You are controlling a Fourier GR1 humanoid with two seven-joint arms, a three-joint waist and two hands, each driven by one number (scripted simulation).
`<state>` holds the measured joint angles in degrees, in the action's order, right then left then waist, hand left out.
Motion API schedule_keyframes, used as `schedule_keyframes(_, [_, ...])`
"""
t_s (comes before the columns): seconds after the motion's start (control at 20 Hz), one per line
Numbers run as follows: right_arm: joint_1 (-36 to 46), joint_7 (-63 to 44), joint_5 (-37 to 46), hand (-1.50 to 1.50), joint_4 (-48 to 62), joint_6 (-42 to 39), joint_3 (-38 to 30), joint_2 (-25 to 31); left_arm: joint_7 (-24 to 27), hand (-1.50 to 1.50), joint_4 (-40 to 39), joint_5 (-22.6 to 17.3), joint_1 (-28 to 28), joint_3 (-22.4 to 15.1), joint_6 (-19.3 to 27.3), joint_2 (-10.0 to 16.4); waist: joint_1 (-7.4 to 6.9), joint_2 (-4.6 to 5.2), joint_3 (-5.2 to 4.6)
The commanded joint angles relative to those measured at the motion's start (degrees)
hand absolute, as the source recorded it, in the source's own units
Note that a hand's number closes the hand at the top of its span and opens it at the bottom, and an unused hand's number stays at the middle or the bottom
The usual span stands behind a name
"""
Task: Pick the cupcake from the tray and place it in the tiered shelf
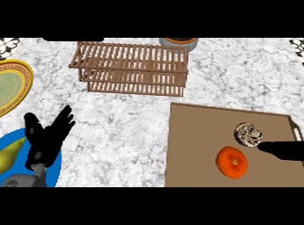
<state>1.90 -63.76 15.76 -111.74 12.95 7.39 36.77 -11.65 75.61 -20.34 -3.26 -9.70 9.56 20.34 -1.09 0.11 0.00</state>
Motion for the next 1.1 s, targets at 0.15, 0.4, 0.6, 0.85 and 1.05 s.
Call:
schedule_keyframes(0.15, [6.2,-11.5,4.9,-1.5,5.5,-3.4,6.2,-5.4,-5.2,0.0,1.9,-0.6,-1.7,1.9,0.2,0.7,0.46,-0.1,-0.03])
schedule_keyframes(0.4, [7.0,-13.2,9.3,-1.5,8.4,-2.8,5.4,-7.9,-0.6,0.0,0.5,0.4,1.7,2.1,-1.8,-0.3,0.75,-0.12,-0.06])
schedule_keyframes(0.6, [6.0,-16.9,12.5,-1.5,4.9,-6.3,6.4,-8.3,-5.3,0.0,5.6,1.0,1.8,2.2,0.6,0.2,0.94,-0.32,-0.05])
schedule_keyframes(0.85, [7.9,-13.7,16.4,-1.5,11.6,-5.5,6.1,-13.4,-4.2,0.0,2.3,2.2,0.5,2.6,-0.1,-1.4,0.84,-0.13,-0.03])
schedule_keyframes(1.05, [9.0,-10.5,17.1,-1.5,17.3,-7.1,4.3,-14.3,3.0,0.0,-3.7,2.9,1.5,3.6,-3.3,-2.1,0.87,0.0,-0.07])
